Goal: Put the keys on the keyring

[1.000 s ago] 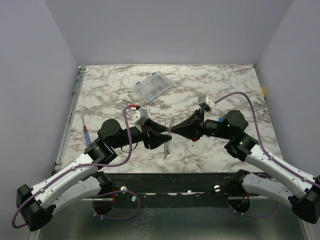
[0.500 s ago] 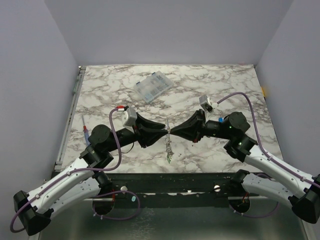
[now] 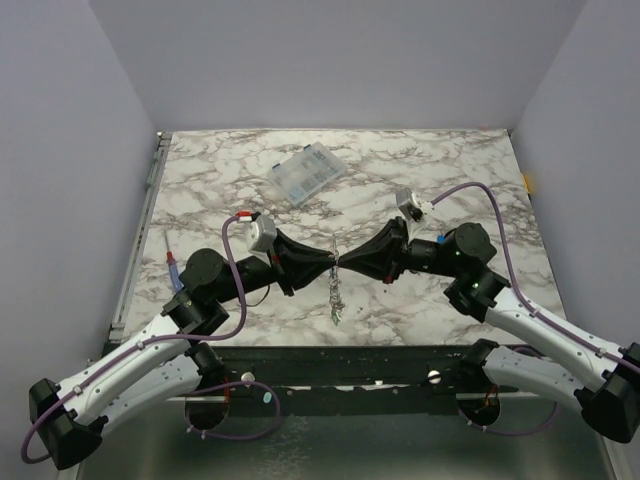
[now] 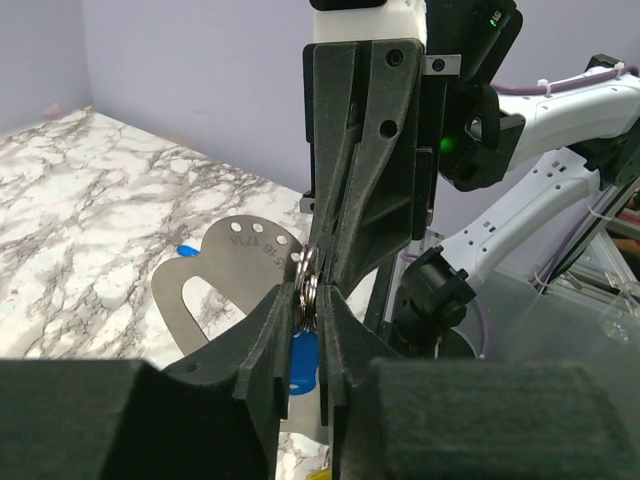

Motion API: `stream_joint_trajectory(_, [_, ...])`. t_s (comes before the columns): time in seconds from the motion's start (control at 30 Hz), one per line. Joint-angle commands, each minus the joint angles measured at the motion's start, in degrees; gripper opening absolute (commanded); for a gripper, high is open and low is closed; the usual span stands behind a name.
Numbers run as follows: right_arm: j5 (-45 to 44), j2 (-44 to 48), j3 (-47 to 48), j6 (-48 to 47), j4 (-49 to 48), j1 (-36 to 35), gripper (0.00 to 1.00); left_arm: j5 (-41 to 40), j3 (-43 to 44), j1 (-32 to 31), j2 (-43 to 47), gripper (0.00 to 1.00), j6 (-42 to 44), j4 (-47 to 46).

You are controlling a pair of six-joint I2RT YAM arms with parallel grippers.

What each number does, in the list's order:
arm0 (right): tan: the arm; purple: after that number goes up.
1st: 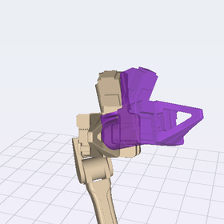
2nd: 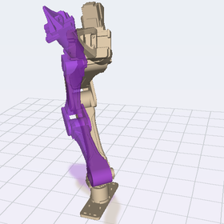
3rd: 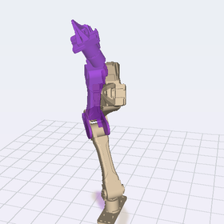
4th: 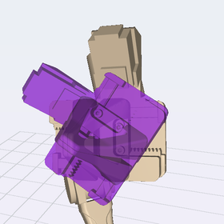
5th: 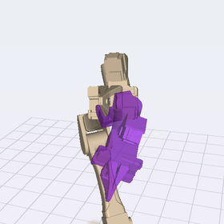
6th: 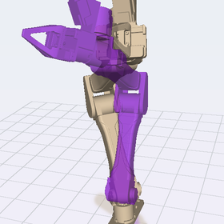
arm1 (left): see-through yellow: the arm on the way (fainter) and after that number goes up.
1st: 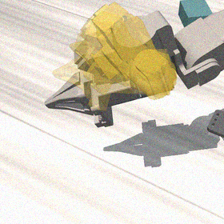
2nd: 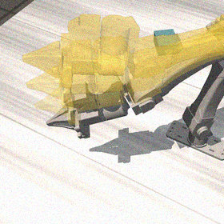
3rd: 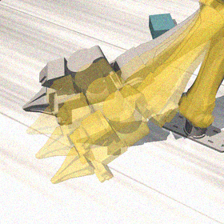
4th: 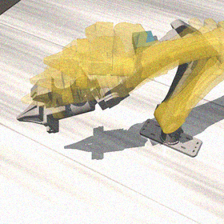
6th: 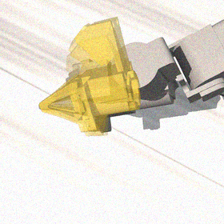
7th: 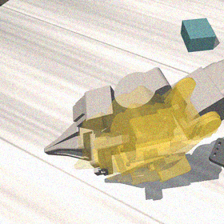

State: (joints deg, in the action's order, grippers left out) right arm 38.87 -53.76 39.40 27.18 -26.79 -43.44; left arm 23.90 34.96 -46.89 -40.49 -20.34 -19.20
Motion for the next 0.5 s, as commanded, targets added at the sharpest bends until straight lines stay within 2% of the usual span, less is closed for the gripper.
stream_joint_trajectory(0.0, [2.0,-0.1,-0.4,0.2,-3.9,-0.3,0.01,0.6,-0.4,-0.2,0.6,0.18,0.1,-1.0])
stream_joint_trajectory(0.03, [2.5,0.1,-0.6,-0.5,-3.7,-0.3,0.01,0.4,-0.3,-0.2,0.9,0.18,-0.1,-1.0])
stream_joint_trajectory(0.13, [4.0,1.0,-1.1,-3.5,-2.7,-0.3,0.01,0.2,0.5,-0.2,1.4,0.28,-0.9,-0.4])
stream_joint_trajectory(0.47, [6.9,1.7,-1.1,-7.6,-2.0,-0.2,0.01,-1.4,3.8,-0.2,2.7,0.32,-2.6,7.5])
